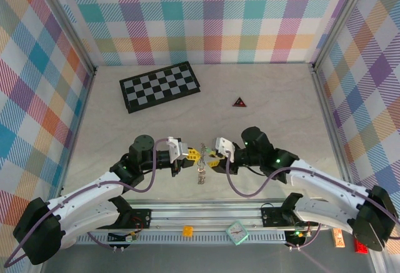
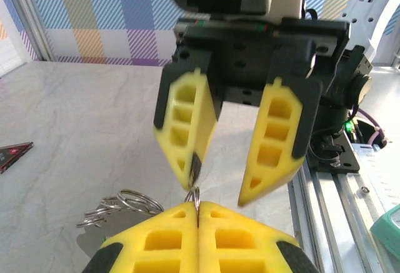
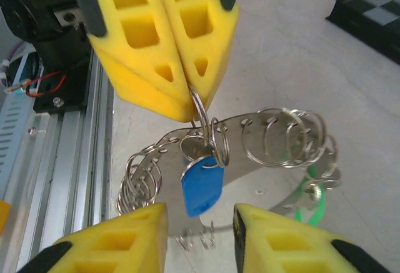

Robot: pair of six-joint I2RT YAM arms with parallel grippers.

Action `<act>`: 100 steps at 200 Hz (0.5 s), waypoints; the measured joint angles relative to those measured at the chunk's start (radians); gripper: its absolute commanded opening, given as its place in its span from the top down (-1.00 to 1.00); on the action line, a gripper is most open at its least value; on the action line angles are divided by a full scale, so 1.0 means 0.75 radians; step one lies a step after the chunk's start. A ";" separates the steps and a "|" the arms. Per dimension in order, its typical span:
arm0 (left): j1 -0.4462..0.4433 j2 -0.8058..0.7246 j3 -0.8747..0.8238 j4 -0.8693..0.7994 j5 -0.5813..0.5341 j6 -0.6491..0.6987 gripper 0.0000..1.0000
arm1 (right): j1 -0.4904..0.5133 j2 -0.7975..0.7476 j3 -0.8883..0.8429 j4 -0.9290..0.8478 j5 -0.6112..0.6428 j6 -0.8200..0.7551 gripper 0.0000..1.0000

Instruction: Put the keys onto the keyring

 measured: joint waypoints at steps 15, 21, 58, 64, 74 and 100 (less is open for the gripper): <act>0.000 0.000 -0.003 0.001 0.008 -0.001 1.00 | -0.002 -0.033 -0.014 0.011 0.001 -0.001 0.30; 0.000 0.000 -0.003 0.001 0.010 -0.002 1.00 | -0.004 -0.033 -0.017 0.020 0.002 0.000 0.30; 0.000 0.003 -0.003 0.025 0.014 -0.010 1.00 | -0.004 0.086 -0.017 0.039 -0.020 0.033 0.29; 0.000 0.006 -0.003 0.032 0.014 -0.012 1.00 | -0.004 0.109 -0.017 0.043 -0.026 0.041 0.29; 0.000 0.011 -0.003 0.040 0.014 -0.017 1.00 | -0.004 0.143 -0.017 0.055 -0.038 0.064 0.28; 0.000 0.027 -0.003 0.056 0.014 -0.032 1.00 | -0.004 0.169 -0.019 0.123 -0.073 0.113 0.24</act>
